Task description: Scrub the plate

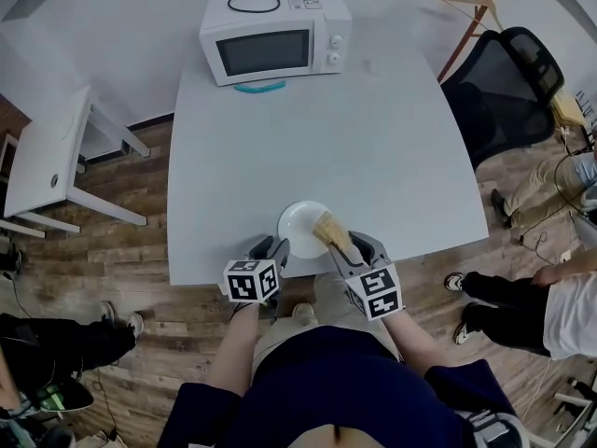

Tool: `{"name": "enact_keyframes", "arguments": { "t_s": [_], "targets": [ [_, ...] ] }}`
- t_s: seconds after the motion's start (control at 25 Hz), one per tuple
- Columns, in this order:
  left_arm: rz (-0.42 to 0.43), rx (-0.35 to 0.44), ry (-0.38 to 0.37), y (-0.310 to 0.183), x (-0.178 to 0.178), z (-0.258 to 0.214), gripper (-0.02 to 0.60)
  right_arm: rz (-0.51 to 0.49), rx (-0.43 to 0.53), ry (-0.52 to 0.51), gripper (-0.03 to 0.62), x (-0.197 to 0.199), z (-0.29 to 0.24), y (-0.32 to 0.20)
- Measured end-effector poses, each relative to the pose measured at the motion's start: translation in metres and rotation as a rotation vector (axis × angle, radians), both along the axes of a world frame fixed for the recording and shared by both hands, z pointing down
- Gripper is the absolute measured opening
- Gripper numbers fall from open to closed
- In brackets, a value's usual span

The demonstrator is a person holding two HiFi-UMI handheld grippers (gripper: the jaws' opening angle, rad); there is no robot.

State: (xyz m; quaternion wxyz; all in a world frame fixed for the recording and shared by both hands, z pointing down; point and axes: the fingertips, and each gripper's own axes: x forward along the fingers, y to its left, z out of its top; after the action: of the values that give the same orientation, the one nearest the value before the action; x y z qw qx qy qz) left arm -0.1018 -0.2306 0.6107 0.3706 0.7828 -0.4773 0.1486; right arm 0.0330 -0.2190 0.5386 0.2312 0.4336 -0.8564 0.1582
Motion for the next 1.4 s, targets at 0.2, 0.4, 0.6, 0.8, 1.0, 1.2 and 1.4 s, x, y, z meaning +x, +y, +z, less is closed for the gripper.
{"name": "enact_keyframes", "arguments": {
  "t_s": [0.2, 0.4, 0.6, 0.8, 1.0, 1.2, 1.4],
  "targets": [
    [-0.006, -0.069, -0.005, -0.012, 0.002, 0.018, 0.161, -0.031, -0.032, 0.02, 0.173, -0.003, 0.015, -0.018],
    [-0.008, -0.127, -0.029, -0.022, 0.0, 0.031, 0.155, -0.047, -0.049, 0.041, 0.173, -0.005, 0.027, -0.034],
    [0.004, -0.16, -0.072, -0.026, 0.0, 0.037, 0.091, -0.063, -0.058, 0.059, 0.173, -0.005, 0.036, -0.045],
    [0.007, -0.172, -0.058, -0.027, 0.002, 0.038, 0.084, -0.082, -0.062, 0.085, 0.172, -0.008, 0.046, -0.054],
    [0.007, -0.162, -0.061, -0.026, 0.001, 0.037, 0.077, -0.109, -0.07, 0.117, 0.173, -0.014, 0.056, -0.055],
    [0.007, -0.155, -0.063, -0.025, 0.0, 0.037, 0.075, -0.119, -0.074, 0.143, 0.172, -0.016, 0.065, -0.056],
    [0.011, -0.15, -0.065, -0.026, 0.0, 0.037, 0.074, -0.156, -0.057, 0.184, 0.172, -0.027, 0.065, -0.063]
  ]
}}
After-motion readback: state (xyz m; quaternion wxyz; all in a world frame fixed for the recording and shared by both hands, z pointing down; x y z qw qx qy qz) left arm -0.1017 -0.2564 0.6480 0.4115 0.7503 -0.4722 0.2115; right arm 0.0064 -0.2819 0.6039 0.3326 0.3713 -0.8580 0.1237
